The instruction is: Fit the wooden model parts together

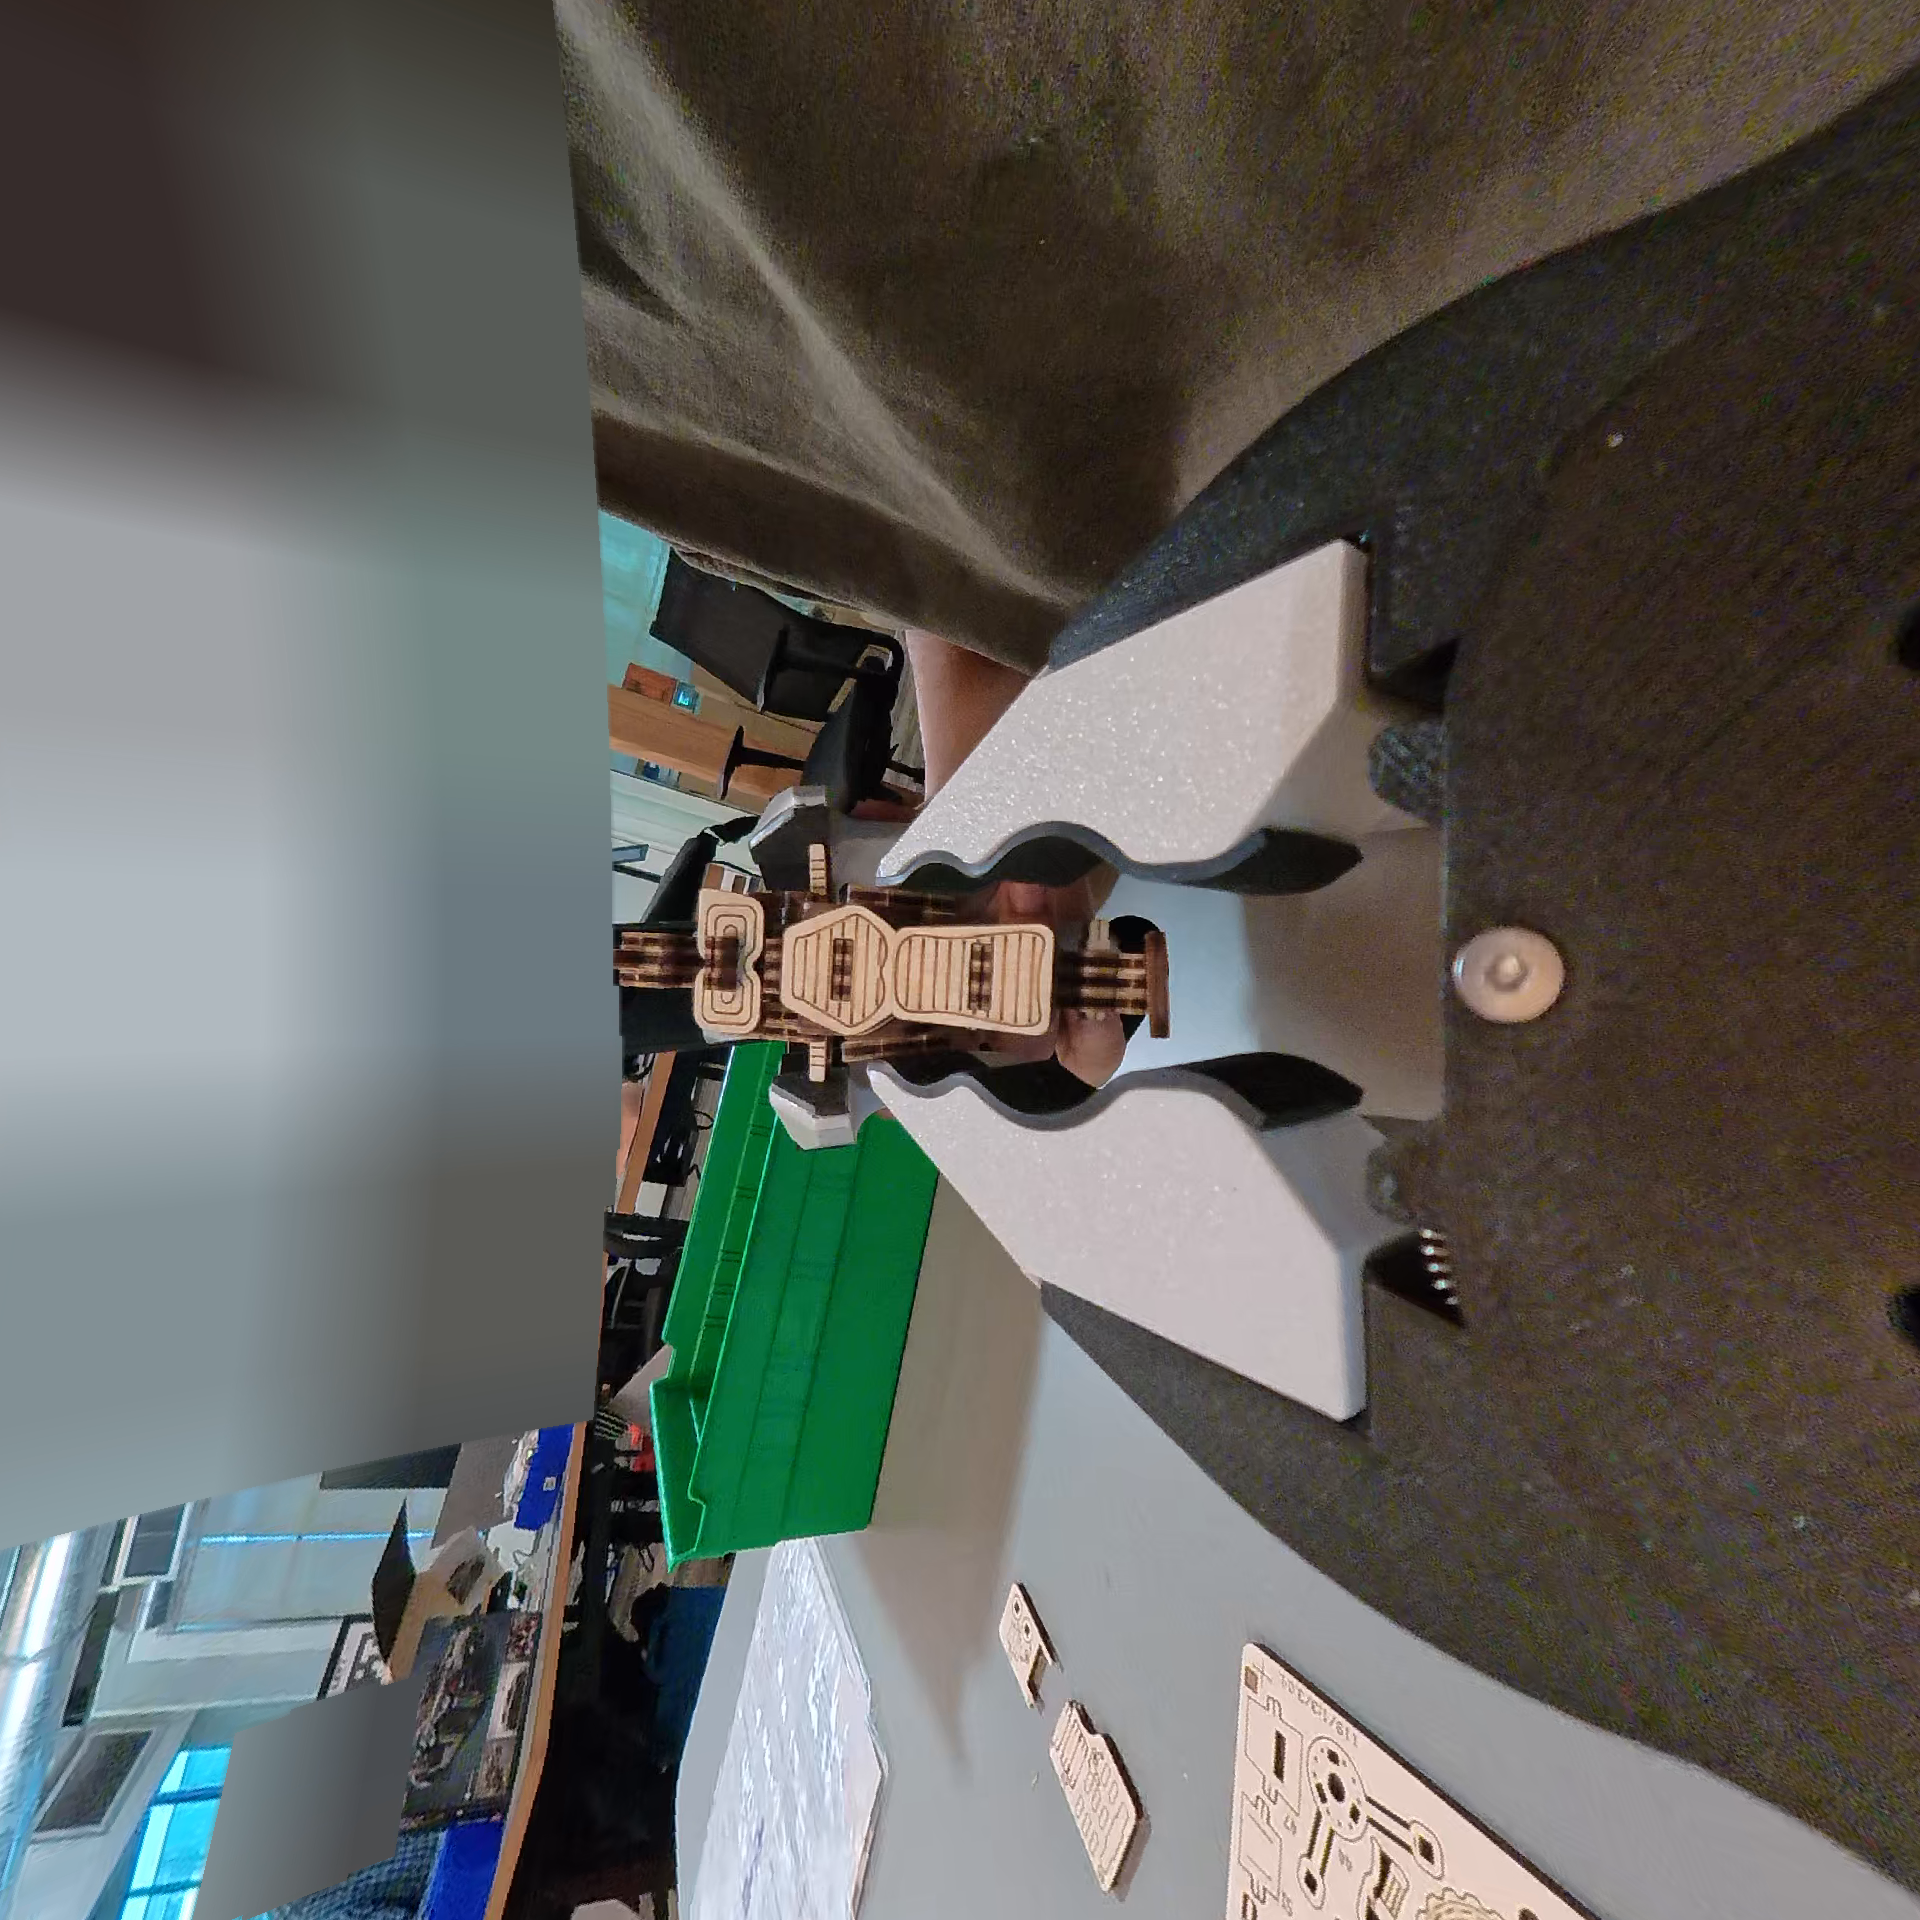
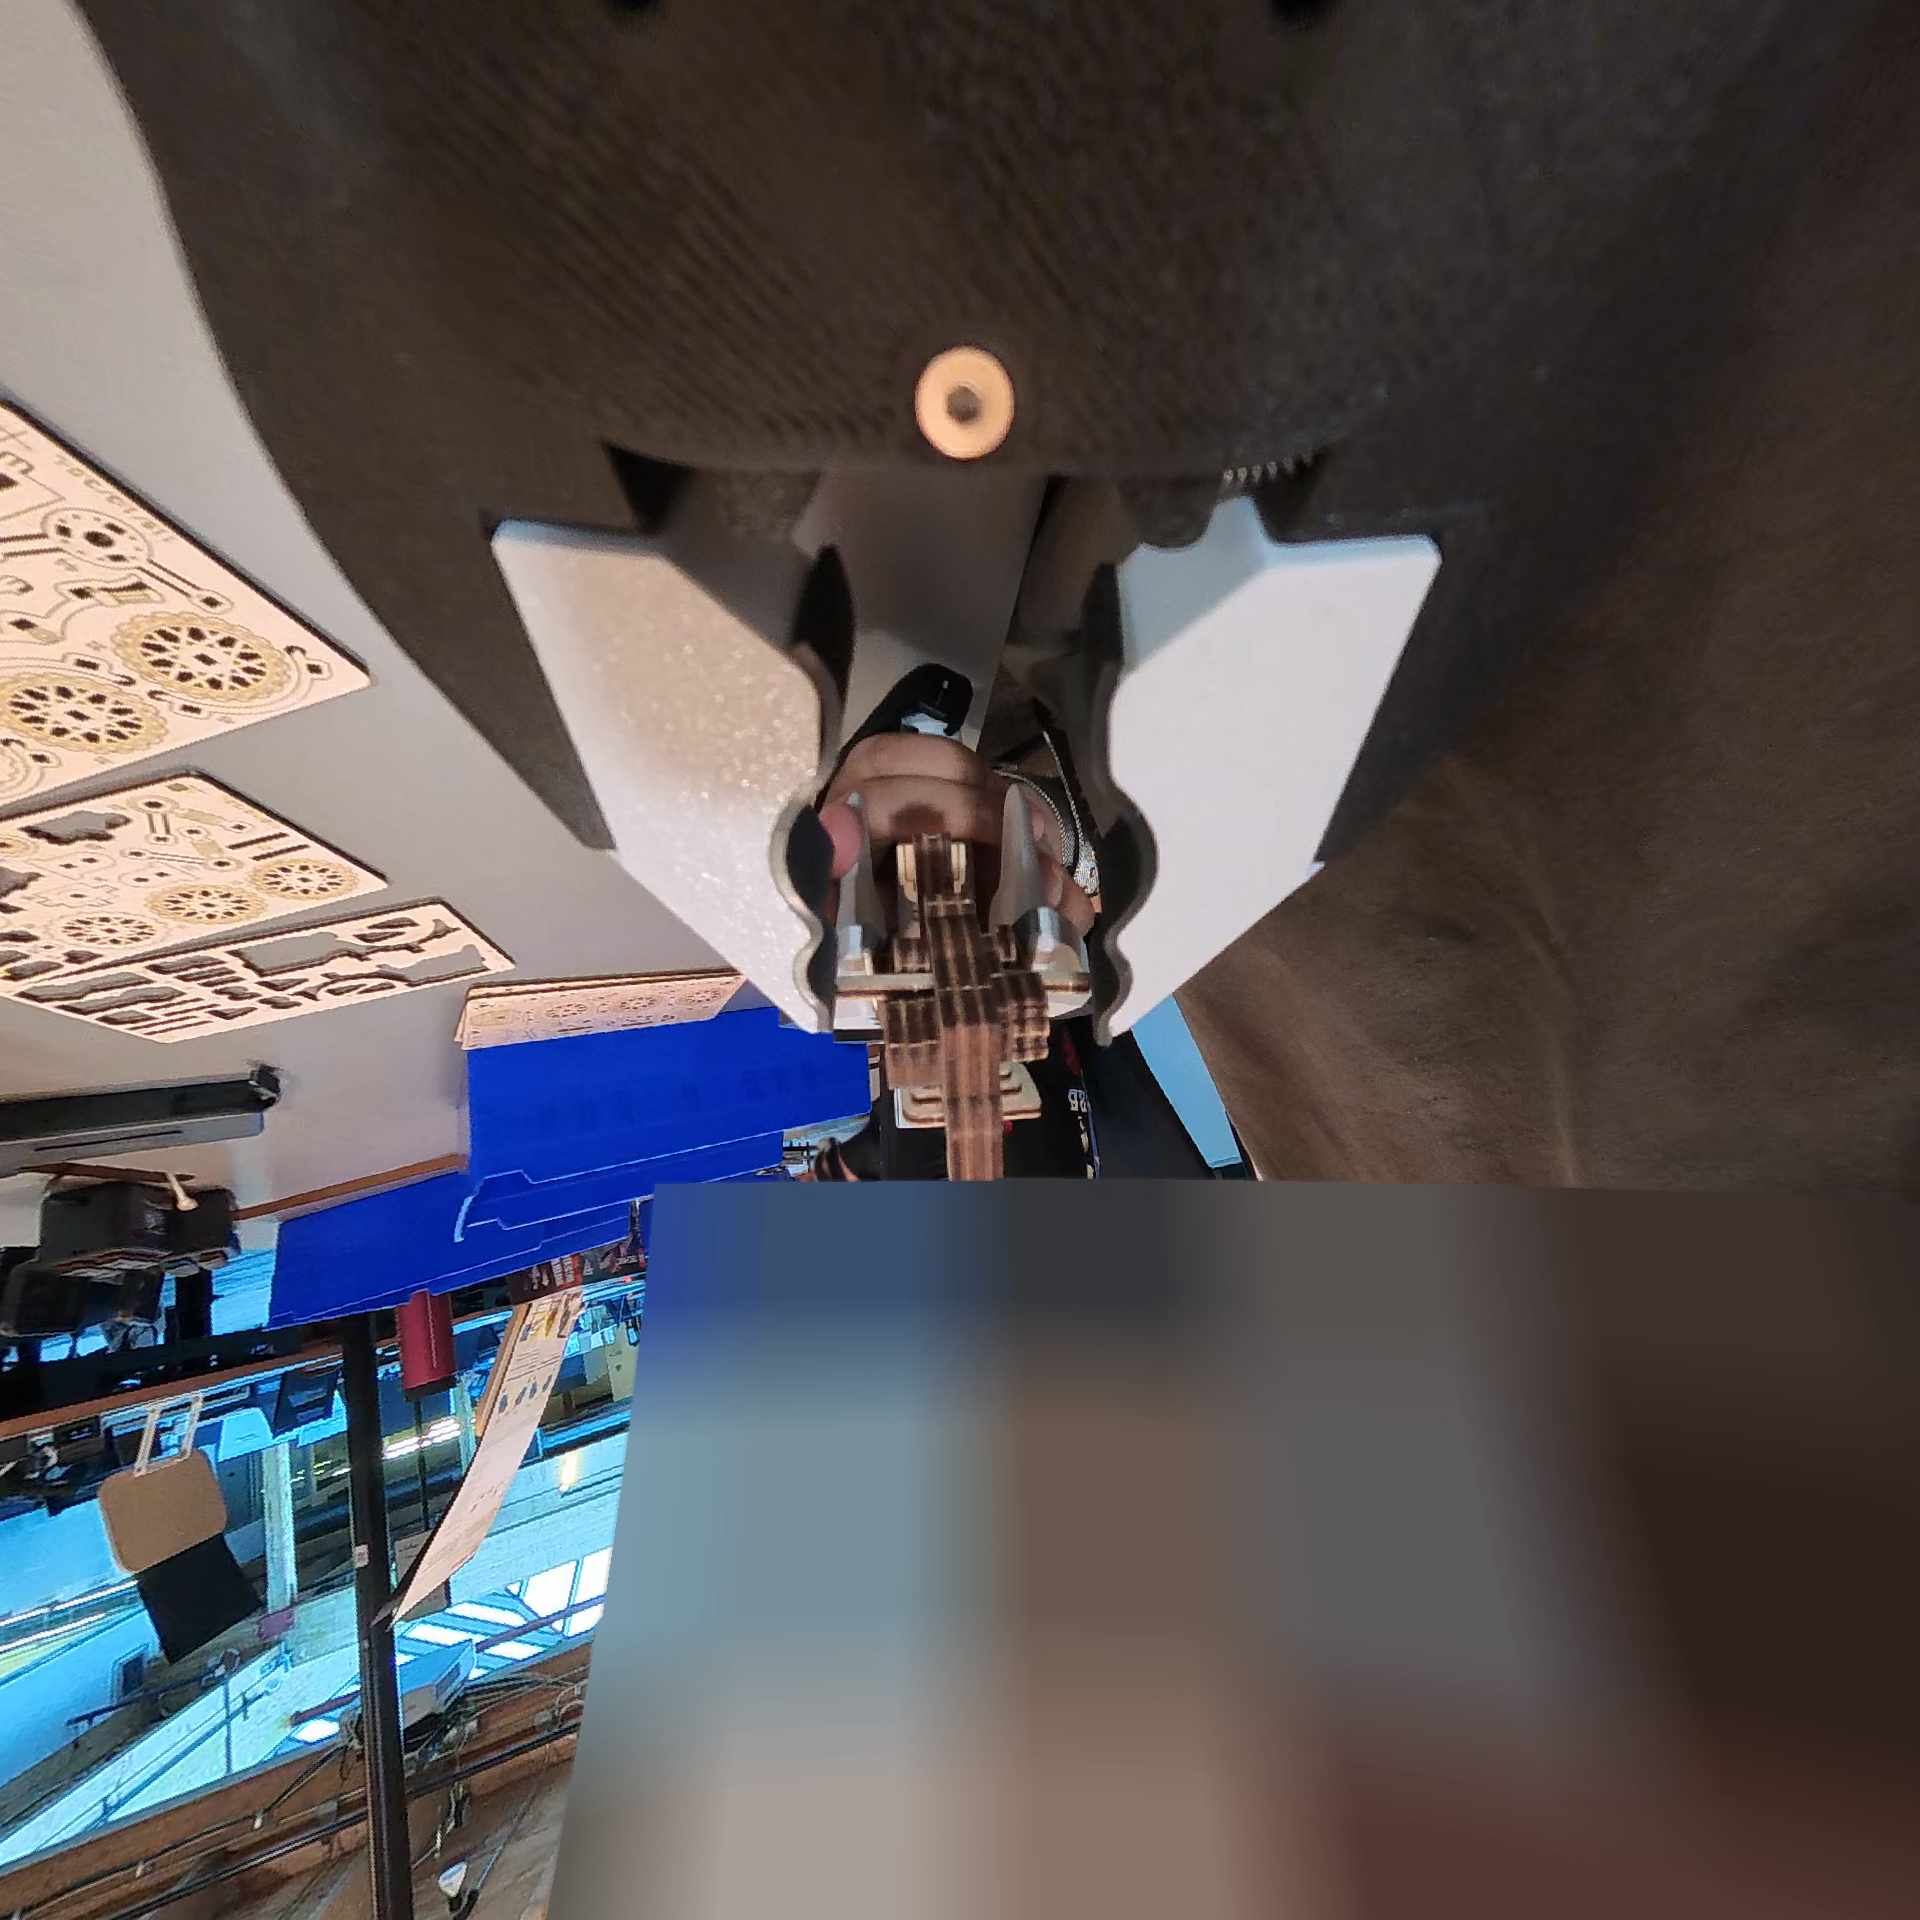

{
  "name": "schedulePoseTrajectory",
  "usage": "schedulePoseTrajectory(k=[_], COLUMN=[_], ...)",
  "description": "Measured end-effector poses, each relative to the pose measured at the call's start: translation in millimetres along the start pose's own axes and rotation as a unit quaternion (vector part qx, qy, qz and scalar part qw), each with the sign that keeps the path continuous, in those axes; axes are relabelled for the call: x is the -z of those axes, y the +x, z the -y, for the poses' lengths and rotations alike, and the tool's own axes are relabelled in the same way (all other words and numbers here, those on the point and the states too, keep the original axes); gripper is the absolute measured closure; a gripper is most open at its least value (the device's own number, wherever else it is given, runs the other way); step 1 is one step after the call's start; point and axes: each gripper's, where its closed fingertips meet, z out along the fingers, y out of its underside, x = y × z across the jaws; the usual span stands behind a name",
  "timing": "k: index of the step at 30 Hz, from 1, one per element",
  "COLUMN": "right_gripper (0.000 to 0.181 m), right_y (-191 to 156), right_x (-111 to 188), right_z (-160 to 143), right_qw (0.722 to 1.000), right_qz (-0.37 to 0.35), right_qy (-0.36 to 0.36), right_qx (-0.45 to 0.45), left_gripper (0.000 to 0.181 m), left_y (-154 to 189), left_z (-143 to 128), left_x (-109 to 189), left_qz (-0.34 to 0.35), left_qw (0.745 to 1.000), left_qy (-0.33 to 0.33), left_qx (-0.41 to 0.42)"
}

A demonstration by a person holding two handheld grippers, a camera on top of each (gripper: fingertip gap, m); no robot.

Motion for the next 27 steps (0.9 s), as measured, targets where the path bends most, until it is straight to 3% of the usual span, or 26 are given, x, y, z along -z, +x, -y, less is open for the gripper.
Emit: schedulePoseTrajectory(k=[27], right_gripper=[0.136], right_y=[0.4], right_x=[0.9], right_z=[-1.7], right_qw=[1.000], right_qz=[0.002], right_qy=[-0.014], right_qx=[-0.005], left_gripper=[0.154], left_y=[-1.2], left_z=[-0.9], left_x=[0.3], left_qz=[-0.001], left_qw=[1.000], left_qy=[-0.001], left_qx=[0.008])
